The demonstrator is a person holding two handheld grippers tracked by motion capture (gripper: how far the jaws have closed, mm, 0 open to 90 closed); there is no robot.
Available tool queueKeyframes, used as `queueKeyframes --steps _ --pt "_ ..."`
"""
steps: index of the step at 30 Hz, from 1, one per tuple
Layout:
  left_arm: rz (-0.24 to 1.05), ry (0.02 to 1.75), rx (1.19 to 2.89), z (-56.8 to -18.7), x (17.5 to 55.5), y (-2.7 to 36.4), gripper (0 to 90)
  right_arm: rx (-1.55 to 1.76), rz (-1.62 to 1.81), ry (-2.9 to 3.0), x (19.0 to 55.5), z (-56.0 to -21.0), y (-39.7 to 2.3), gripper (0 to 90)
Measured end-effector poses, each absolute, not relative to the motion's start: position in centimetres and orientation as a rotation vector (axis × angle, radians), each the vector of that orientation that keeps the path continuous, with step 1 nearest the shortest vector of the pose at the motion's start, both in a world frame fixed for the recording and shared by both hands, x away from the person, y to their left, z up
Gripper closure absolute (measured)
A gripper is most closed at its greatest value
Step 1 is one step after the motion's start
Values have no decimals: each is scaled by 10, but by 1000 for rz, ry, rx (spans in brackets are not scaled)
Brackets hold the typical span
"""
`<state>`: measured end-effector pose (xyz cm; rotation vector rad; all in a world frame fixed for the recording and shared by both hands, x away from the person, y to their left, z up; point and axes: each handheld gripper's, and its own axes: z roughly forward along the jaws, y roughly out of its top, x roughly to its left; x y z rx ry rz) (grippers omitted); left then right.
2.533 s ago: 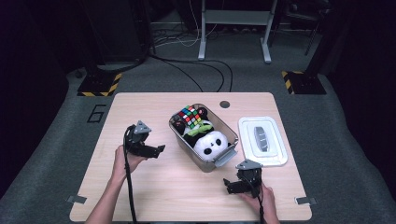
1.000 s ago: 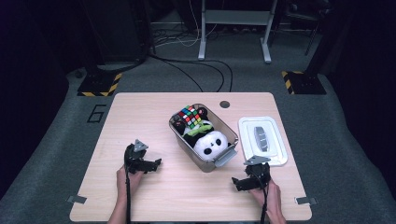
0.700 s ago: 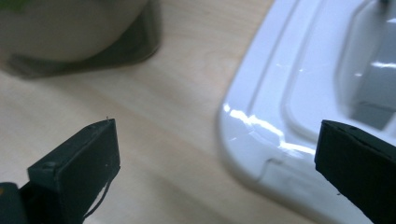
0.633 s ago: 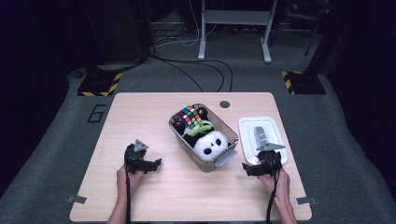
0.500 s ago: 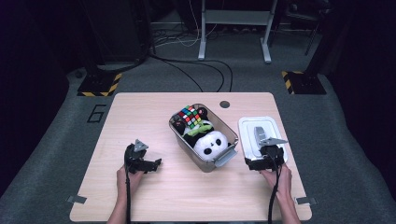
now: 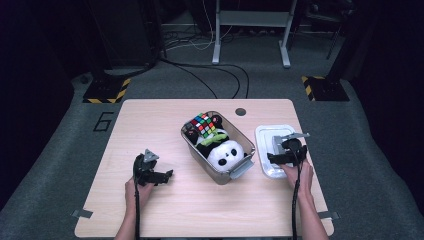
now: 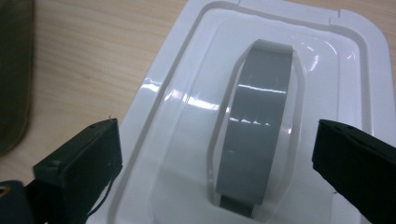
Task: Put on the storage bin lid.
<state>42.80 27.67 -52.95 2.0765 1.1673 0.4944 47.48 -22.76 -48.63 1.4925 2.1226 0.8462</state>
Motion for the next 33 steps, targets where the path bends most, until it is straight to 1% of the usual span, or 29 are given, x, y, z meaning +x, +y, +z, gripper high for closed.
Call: queueKeyframes --steps 1,5,9,13,16,19,25,33 --pt "496 1166 2072 -530 428 277 53 1497 844 2116 477 -486 -228 74" --pt "493 1168 2074 -530 428 277 53 1478 825 2086 485 -487 -227 326" --pt "493 1168 2078 -529 428 277 53 1480 788 2095 493 -489 -226 472" --pt "493 1169 2076 -529 428 276 54 1494 769 2097 499 -490 -227 600" --pt "494 1170 2075 -529 428 276 53 1505 761 2089 500 -490 -227 623" --pt "493 1169 2076 -529 428 276 53 1512 766 2079 500 -490 -230 666" --pt "493 1168 2078 -529 428 277 54 1477 768 2065 496 -482 -233 669" --pt "493 1168 2078 -529 428 277 53 1481 808 2065 492 -464 -237 669"
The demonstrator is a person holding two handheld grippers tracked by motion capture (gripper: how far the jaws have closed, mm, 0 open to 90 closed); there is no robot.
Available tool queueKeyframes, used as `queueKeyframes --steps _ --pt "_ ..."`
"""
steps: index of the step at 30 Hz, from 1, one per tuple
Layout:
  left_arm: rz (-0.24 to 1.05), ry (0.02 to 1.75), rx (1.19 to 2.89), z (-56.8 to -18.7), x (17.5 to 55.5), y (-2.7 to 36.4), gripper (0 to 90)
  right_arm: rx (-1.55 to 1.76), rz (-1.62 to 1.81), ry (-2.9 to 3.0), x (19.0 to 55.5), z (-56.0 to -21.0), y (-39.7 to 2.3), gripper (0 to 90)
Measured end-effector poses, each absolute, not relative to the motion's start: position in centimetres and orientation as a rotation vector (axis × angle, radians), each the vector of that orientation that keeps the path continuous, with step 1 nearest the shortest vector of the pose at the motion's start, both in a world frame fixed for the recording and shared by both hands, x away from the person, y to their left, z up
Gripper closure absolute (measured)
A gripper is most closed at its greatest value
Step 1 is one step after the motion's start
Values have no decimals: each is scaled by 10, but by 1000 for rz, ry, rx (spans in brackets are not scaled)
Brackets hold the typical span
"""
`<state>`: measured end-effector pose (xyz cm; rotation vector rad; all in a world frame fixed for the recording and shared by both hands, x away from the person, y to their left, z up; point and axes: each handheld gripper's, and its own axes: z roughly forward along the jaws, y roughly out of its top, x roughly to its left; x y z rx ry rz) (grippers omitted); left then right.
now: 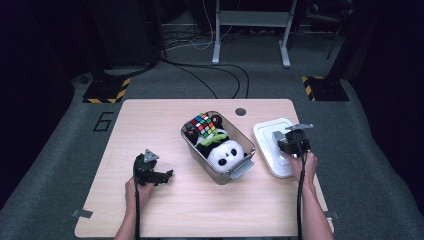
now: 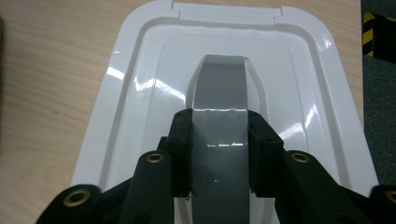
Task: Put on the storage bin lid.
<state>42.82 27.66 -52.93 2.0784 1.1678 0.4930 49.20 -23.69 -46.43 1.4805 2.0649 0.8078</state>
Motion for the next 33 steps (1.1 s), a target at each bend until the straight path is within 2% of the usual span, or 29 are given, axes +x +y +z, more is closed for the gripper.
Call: queueKeyframes --steps 33 --pt "496 1162 2089 -529 428 277 54 1415 879 2030 478 -395 -241 668"
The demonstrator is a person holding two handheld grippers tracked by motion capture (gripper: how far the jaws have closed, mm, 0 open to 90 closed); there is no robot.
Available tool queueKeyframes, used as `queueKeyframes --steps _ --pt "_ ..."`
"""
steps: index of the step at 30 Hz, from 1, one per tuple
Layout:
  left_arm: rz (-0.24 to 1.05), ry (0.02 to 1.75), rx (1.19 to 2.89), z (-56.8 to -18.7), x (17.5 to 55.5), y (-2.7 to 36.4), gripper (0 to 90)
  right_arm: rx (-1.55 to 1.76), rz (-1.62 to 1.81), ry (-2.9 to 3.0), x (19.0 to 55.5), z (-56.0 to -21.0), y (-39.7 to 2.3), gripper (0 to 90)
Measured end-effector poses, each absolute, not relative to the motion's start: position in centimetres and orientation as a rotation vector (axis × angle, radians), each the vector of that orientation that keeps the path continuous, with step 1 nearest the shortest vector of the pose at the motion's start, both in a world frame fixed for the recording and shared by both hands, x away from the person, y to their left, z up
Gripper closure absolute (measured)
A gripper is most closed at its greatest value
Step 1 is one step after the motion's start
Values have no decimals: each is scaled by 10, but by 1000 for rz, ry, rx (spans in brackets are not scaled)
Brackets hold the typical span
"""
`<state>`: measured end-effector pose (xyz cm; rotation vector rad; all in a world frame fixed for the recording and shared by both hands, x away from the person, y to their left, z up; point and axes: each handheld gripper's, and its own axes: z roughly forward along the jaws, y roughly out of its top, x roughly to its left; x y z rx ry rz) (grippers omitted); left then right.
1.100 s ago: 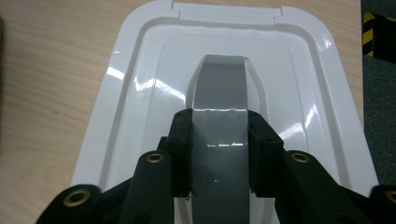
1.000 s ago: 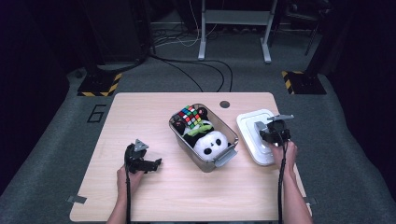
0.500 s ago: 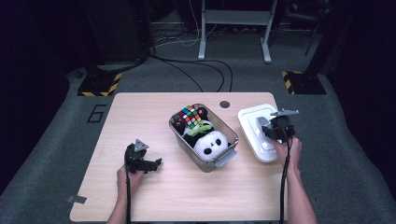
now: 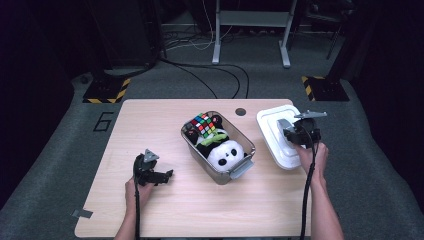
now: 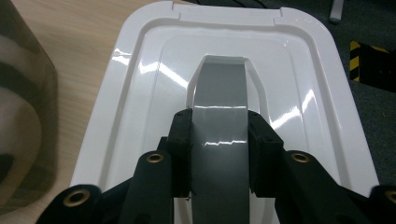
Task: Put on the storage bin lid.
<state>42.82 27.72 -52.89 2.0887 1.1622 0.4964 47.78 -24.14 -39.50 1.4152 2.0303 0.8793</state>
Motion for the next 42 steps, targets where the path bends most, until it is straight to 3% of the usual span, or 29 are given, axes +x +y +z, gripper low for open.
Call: queueKeyframes --steps 17,42 --pt "496 1162 2089 -529 428 277 54 1344 925 2037 472 -357 -223 668" --pt "496 1163 2087 -529 428 277 54 1208 1014 2102 462 -327 -163 668"
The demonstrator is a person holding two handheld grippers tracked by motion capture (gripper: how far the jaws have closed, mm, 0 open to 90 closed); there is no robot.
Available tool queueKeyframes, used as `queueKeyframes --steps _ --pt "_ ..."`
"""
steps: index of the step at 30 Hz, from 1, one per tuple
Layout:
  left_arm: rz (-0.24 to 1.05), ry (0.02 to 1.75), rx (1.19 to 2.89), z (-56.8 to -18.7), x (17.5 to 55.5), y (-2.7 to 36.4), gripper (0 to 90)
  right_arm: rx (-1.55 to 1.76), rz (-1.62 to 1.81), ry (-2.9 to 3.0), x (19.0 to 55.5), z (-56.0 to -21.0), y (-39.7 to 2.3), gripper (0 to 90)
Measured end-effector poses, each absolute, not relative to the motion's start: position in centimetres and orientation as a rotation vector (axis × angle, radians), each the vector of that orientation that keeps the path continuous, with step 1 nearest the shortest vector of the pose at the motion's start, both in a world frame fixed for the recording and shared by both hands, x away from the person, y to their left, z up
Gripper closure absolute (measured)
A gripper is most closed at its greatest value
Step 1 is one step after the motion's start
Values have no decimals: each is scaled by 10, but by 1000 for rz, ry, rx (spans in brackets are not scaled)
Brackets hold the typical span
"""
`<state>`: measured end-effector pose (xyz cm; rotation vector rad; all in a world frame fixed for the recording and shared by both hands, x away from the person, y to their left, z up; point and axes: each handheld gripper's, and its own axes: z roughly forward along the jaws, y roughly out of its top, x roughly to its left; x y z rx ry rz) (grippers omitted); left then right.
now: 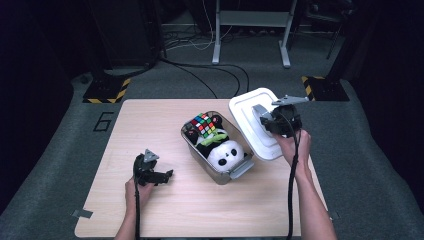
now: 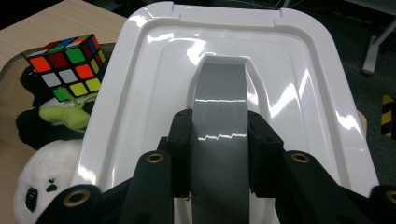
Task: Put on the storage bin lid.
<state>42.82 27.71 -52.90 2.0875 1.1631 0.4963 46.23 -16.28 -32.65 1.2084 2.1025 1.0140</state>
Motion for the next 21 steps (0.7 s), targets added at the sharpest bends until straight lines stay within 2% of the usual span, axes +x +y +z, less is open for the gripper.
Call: queueKeyframes --steps 21 --pt "496 1165 2081 -529 428 277 54 1132 1062 2168 461 -324 -117 668"
